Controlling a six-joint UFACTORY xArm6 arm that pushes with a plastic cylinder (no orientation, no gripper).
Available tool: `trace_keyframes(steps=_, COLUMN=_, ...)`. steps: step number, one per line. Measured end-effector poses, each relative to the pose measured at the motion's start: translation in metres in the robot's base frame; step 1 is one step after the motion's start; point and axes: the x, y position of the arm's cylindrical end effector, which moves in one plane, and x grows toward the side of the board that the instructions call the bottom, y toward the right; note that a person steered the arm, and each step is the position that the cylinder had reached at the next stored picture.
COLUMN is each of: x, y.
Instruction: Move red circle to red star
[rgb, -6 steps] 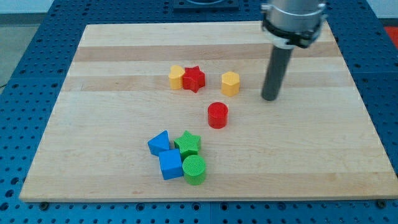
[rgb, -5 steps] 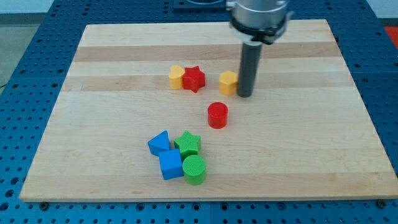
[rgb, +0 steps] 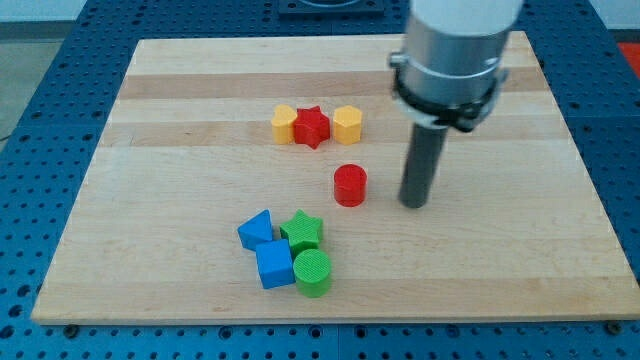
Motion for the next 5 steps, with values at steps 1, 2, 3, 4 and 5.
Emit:
trace_keyframes(steps=1, x=0.001, y=-0.056)
trace_keyframes(steps=2, x=-0.017, y=-0.076)
trace_keyframes(steps=3, x=-0.031, y=-0.076)
trace_keyframes(steps=4, x=-0.016, y=-0.086)
trace_keyframes(steps=5, x=-0.018, y=-0.102)
